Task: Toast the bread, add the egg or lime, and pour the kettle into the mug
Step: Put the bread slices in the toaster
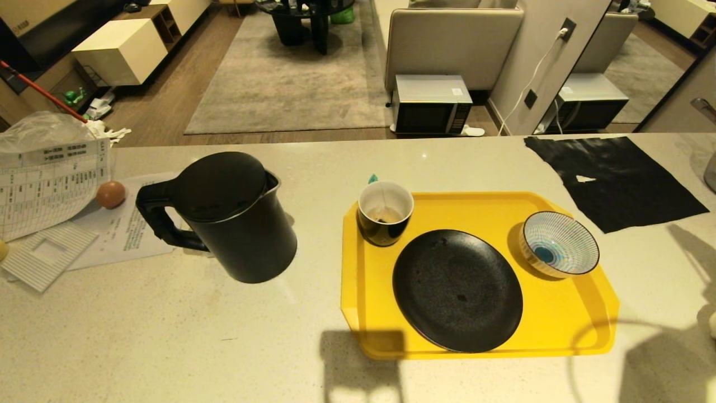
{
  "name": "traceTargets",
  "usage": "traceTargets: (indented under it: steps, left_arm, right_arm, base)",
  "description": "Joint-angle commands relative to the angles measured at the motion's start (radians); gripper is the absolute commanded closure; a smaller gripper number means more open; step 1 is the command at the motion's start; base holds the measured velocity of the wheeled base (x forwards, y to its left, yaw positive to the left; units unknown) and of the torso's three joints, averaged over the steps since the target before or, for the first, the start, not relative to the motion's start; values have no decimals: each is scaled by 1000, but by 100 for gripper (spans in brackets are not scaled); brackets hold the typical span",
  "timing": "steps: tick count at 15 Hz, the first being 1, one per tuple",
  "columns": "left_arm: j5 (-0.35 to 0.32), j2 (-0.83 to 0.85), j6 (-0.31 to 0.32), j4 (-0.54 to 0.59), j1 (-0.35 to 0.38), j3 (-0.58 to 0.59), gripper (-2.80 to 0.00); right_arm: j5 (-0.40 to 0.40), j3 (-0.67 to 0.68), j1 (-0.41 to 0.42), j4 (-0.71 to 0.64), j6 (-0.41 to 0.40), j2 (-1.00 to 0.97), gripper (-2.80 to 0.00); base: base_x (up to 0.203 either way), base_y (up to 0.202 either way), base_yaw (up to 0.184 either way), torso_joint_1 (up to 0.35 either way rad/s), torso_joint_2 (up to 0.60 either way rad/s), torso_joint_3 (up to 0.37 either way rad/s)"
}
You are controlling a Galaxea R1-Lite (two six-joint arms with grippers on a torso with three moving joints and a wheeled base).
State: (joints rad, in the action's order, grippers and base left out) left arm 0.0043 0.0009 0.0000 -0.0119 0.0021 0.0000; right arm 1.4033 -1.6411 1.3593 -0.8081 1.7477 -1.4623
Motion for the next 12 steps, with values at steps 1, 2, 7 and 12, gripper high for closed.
traceTargets:
  steps: [1, 2, 7, 12]
  left_arm:
    - [0, 1, 0, 0, -1, 0, 0]
    - [-1, 1, 0, 0, -1, 0, 0]
    - [0, 1, 0, 0, -1, 0, 0]
    - [0, 1, 0, 0, -1, 0, 0]
  right_arm:
    - [24, -31, -72, -6, 14, 26, 0]
    - [26, -42, -110, -6, 16, 29, 0]
    - [21, -143, -288, -5, 21, 15, 0]
    - [11, -253, -401, -6, 26, 15, 0]
  base:
    - [0, 0, 0, 0, 0, 0]
    - [0, 0, 0, 0, 0, 0]
    - [0, 0, 0, 0, 0, 0]
    - [0, 0, 0, 0, 0, 0]
